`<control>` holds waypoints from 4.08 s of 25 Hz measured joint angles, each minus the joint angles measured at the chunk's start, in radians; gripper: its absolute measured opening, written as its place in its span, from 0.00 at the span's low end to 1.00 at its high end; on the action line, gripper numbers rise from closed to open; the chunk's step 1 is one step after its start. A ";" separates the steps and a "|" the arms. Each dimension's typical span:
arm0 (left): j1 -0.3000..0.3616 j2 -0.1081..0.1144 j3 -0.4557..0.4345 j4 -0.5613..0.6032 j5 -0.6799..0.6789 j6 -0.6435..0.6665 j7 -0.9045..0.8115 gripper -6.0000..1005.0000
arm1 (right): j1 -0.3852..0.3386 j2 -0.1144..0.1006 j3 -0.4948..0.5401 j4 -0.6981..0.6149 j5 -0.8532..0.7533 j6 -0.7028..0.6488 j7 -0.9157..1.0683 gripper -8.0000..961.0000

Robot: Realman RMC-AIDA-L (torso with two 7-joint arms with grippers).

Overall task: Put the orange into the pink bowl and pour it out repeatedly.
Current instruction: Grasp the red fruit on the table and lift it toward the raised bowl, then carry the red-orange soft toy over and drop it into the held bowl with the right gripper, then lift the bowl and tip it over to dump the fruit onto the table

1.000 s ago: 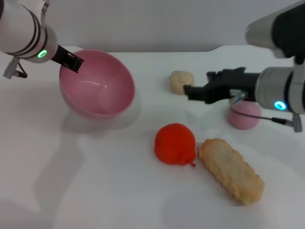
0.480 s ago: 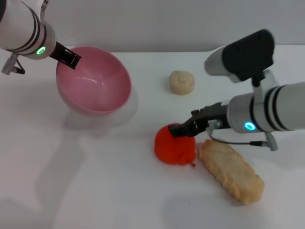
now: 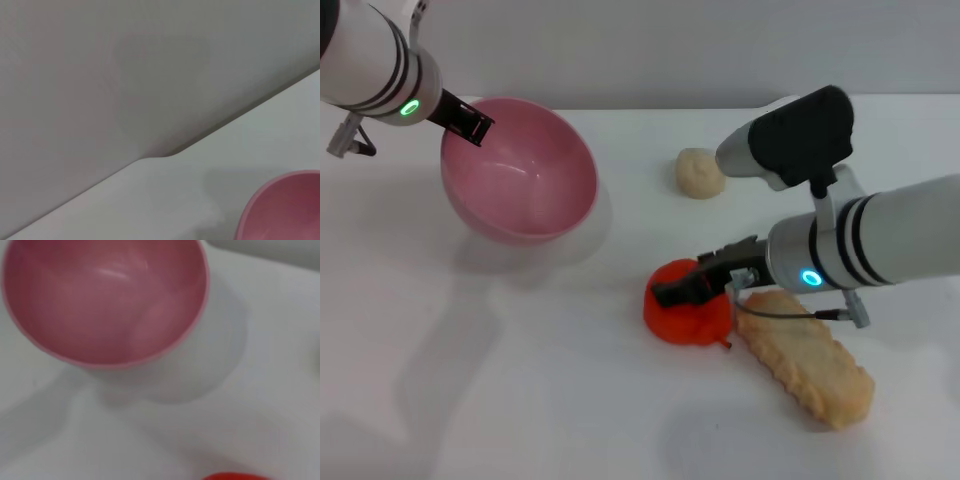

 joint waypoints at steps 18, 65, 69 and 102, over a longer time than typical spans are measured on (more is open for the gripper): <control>-0.005 0.000 -0.001 0.001 0.001 0.009 0.015 0.05 | 0.052 -0.005 -0.008 0.081 0.028 -0.009 -0.050 0.60; -0.035 -0.009 0.104 -0.018 -0.142 0.086 0.026 0.05 | -0.065 -0.004 0.108 -0.444 -0.096 0.026 -0.046 0.12; -0.037 -0.009 0.106 -0.018 -0.144 0.091 0.027 0.05 | -0.053 -0.005 0.105 -0.431 -0.096 0.022 -0.043 0.18; 0.037 -0.018 0.735 0.121 0.626 0.153 0.200 0.05 | -0.281 -0.007 0.427 -0.431 -0.237 0.070 0.039 0.67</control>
